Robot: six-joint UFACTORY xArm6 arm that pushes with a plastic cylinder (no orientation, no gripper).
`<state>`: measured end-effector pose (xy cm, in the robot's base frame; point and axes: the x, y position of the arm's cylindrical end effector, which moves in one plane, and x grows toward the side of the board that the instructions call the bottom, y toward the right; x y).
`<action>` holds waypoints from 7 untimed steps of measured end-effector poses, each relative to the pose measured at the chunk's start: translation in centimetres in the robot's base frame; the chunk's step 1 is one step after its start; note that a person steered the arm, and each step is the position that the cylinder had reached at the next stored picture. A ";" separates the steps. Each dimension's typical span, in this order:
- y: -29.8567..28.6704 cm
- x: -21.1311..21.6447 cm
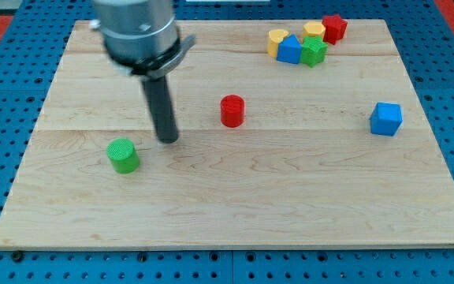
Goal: Move red circle to the group of blocks
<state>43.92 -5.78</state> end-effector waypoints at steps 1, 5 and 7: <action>8.1 -2.6; 16.7 -9.4; 15.7 0.9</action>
